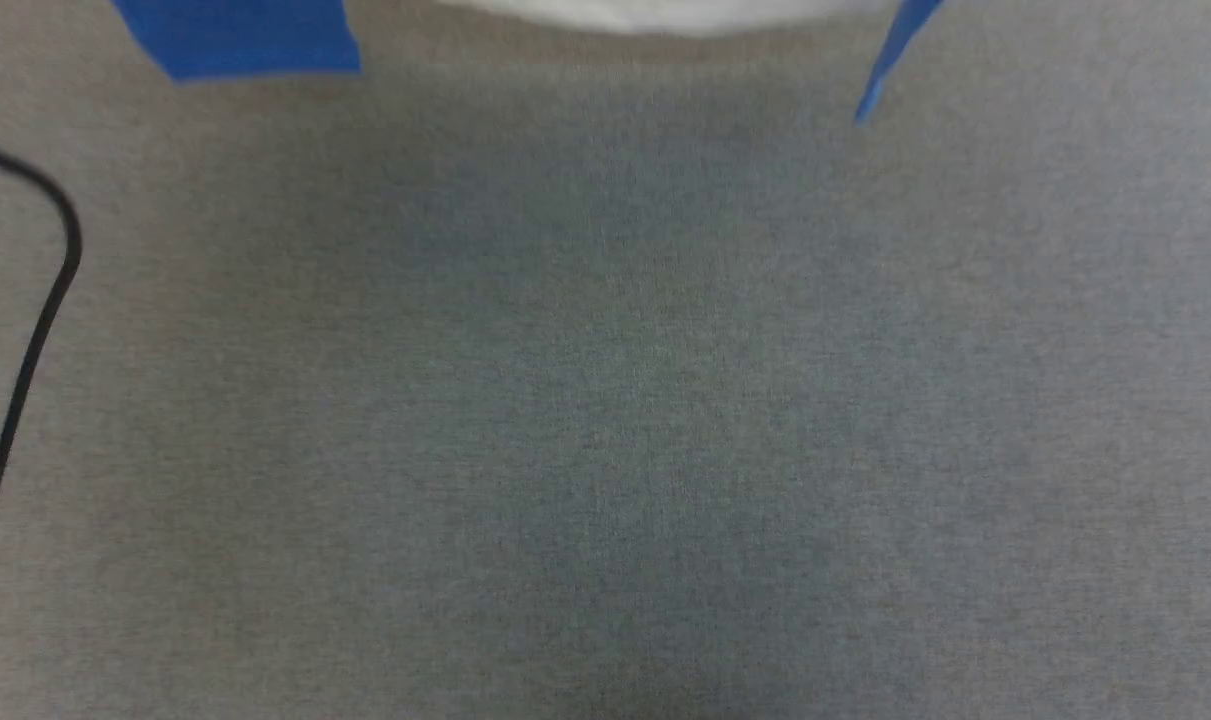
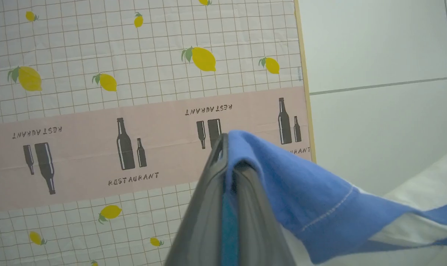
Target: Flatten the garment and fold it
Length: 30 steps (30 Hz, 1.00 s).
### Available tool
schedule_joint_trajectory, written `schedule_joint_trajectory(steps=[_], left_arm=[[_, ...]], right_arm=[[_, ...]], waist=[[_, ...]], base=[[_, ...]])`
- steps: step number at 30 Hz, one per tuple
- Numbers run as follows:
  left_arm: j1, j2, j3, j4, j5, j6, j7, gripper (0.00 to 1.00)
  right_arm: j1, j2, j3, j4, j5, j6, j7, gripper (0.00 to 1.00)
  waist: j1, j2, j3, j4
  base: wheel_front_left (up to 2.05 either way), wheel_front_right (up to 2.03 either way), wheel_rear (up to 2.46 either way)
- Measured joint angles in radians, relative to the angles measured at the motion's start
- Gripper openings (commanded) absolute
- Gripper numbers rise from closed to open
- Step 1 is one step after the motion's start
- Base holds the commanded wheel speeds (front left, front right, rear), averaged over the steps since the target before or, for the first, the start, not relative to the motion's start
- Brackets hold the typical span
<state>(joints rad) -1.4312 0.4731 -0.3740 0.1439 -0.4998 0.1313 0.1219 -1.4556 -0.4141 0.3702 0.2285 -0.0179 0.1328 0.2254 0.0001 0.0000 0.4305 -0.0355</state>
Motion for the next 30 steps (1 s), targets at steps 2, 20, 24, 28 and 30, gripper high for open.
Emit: schedule_joint_trajectory(steps=[2,20,24,28,30], left_arm=[[-0.038,-0.022,-0.001,0.051,0.020,-0.003,-0.059,0.00],[-0.016,-0.058,-0.020,0.200,0.050,-0.125,-0.370,0.00],[0.086,-0.033,-0.033,0.124,0.048,-0.143,-0.371,0.00],[0.207,0.003,-0.049,0.014,0.034,-0.144,-0.345,0.00],[0.289,0.021,-0.061,-0.061,0.025,-0.138,-0.319,0.00]], right_arm=[[-0.053,0.008,0.009,0.066,-0.027,0.000,-0.026,0.00],[-0.067,0.065,0.007,0.296,-0.114,0.000,-0.249,0.00],[0.047,0.018,0.011,0.201,-0.051,0.000,-0.255,0.00],[0.176,-0.031,-0.002,0.048,0.005,0.000,-0.221,0.00],[0.267,-0.055,-0.025,-0.046,0.035,0.000,-0.186,0.00]], waist=[[0.0000,0.0000,0.039,-0.002],[0.0001,0.0000,0.277,0.008],[0.0000,0.0000,0.263,0.017],[-0.0001,0.0000,0.233,0.021],[-0.0001,0.0000,0.214,0.024]], base=[[0.00,0.00,0.00],[0.00,0.00,0.00],[0.00,0.00,0.00],[0.00,0.00,0.00],[0.00,0.00,0.00]])
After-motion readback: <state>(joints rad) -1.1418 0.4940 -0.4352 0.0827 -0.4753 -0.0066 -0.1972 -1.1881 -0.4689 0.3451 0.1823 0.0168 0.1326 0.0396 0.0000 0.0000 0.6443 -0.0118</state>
